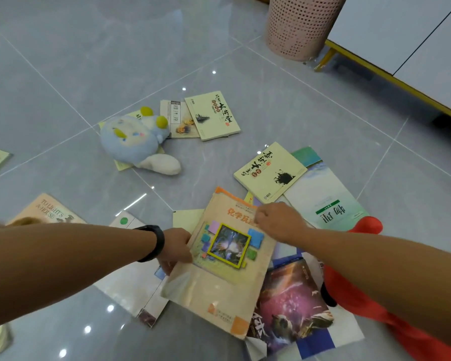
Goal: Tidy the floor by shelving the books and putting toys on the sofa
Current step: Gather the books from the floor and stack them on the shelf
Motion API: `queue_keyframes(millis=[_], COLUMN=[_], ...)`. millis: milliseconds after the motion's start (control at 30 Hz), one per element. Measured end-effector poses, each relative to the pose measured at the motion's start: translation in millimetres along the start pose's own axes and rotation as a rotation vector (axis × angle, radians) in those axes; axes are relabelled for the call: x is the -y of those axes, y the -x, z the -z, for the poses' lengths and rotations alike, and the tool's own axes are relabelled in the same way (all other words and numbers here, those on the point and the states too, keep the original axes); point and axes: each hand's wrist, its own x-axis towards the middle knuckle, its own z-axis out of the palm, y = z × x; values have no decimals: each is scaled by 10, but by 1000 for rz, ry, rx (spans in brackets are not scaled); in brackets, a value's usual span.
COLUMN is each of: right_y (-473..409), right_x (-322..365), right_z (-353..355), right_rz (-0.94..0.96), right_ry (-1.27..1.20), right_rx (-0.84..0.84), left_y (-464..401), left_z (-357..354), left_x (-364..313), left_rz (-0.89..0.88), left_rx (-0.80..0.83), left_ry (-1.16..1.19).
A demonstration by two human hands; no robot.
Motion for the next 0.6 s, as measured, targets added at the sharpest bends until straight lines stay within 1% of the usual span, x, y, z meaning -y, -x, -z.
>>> queue_keyframes(millis=[67,133,200,233,300,367,467,600], right_y=[-116,-144,-113,-96,-76,-65,-76,-114], right_x=[-249,-491,-723,-837,-1007,-1098,-1121,-1146], right_z=[47,15,-58,-107,-183,-220,-219,-176], right_rz=[-116,-187,-233,-255,-317,-380,-408,-419], right_ry=[178,304,415,457,486,458,469,481], right_rx=[25,61,32,15,13,53,69,36], left_y=[4,-39,-109,-145,-197,-254,-259,-216], left_z=[-30,-66,-72,-57,-17,1,20,40], left_x=[99,228,302,315,295,280,249,233], left_rz=[13,31,32,22,23,46,59,20], left_rx=[-89,-109,-102,-103,-89,-53,-12,-7], left_ry=[-231,-269,-276,-319,-360,-354,-390,-372])
